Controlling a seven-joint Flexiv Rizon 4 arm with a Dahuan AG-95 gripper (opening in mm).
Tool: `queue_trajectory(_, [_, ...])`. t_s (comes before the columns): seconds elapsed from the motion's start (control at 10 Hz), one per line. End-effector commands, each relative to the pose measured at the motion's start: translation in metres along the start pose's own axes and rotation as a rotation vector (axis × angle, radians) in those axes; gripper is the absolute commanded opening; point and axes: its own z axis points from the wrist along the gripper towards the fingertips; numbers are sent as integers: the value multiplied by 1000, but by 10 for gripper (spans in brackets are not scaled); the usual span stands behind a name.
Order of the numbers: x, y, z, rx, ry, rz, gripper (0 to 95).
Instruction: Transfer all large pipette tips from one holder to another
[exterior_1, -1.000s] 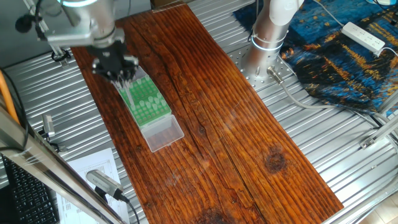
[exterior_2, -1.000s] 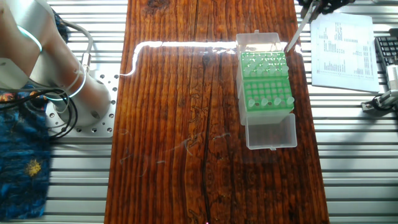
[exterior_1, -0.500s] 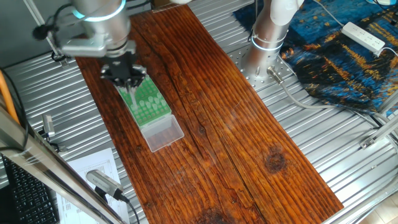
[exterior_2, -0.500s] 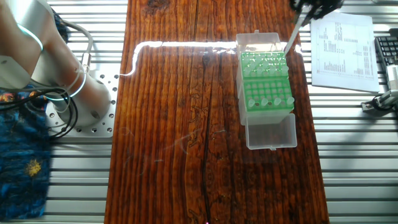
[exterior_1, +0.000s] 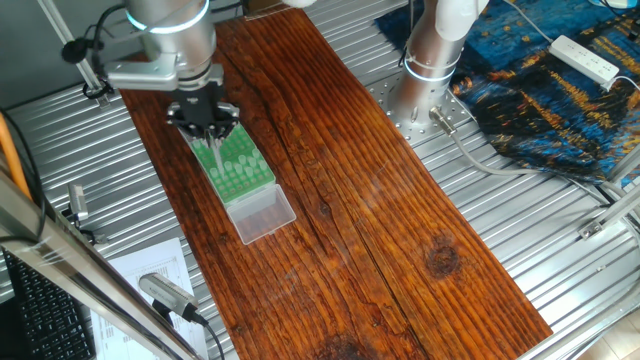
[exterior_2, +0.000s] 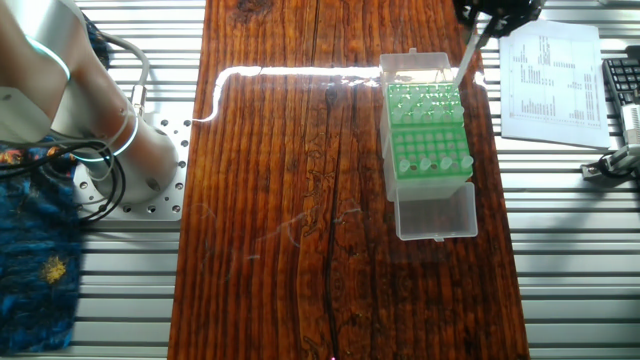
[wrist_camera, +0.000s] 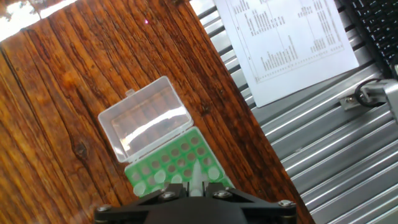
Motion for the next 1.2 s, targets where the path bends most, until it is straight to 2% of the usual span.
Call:
queue_trajectory(0.1, [5,4,2,10,0,4,0])
queue_trajectory(1.2, [12,5,11,28,2,-1,0])
